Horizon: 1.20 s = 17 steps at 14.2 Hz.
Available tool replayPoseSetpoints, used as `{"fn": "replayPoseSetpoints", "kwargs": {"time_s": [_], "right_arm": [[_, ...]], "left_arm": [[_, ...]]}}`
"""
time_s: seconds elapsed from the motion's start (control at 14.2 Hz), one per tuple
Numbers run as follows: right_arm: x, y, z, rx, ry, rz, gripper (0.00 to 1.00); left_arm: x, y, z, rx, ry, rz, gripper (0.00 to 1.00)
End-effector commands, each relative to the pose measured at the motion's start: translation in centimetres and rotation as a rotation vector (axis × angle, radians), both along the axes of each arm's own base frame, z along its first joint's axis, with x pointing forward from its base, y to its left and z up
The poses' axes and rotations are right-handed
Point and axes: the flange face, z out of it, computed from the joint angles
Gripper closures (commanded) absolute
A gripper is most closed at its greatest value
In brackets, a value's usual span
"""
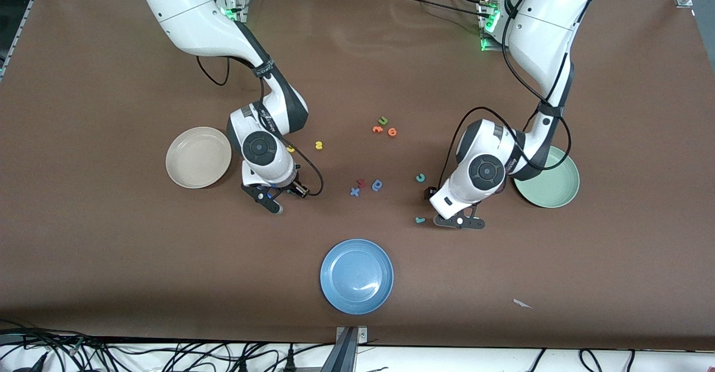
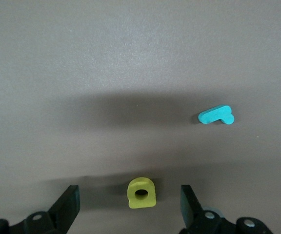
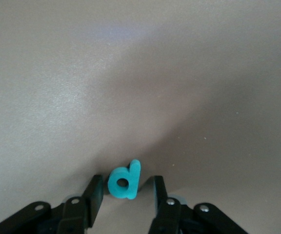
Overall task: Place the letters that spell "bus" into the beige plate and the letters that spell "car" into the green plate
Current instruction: 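Place the teal d on the beige plate with the right gripper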
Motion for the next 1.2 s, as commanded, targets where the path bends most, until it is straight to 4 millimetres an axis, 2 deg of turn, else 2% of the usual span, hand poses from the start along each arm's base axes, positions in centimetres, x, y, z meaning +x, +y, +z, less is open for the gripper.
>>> {"fn": "replayPoseSetpoints", "kwargs": {"time_s": [0.0, 0.14, 0.21, 0.42, 0.56, 0.64, 0.78, 0.92, 1.06, 1.13], "right_arm": [[0.0, 0.2, -0.2, -0.004, -0.015, -0.009, 0.76], [0.0, 0.3, -0.2, -0.004, -0.015, -0.008, 0.91], [0.2, 0.0, 0.4, -0.004, -0.017, -0.003, 0.91], [1.3, -2.1, 4.5, -0.035, -0.014, 0.004, 0.90], [1.4, -5.0, 7.6, -0.086, 0.060, 0.094, 0.89], [1.2, -6.6, 8.4, -0.103, 0.104, 0.132, 0.89], [-0.6, -10.1, 9.4, -0.118, 0.143, 0.172, 0.89], [-2.7, -14.7, 9.7, -0.114, 0.166, 0.230, 0.89], [-4.8, -18.5, 8.1, -0.107, 0.189, 0.290, 0.89], [-5.2, -20.5, 6.7, -0.109, 0.189, 0.305, 0.89]], "left_arm": [[0.0, -0.9, 0.0, -0.007, -0.001, 0.014, 0.15], [-0.2, -1.1, -0.3, -0.004, 0.003, 0.024, 0.24], [-0.5, -1.6, -0.8, 0.000, 0.008, 0.018, 0.27], [-0.5, -1.7, -1.1, 0.004, 0.010, 0.020, 0.35], [-0.6, -1.6, -1.2, 0.007, 0.012, 0.018, 0.41], [-0.6, -1.5, -1.2, 0.008, 0.011, 0.017, 0.44], [-0.6, -1.6, -1.4, 0.009, 0.013, 0.017, 0.50], [-0.5, -1.6, -1.5, 0.010, 0.012, 0.015, 0.54], [-0.5, -1.5, -1.6, 0.011, 0.014, 0.017, 0.57], [-0.5, -1.5, -1.8, 0.012, 0.017, 0.017, 0.59]]}}
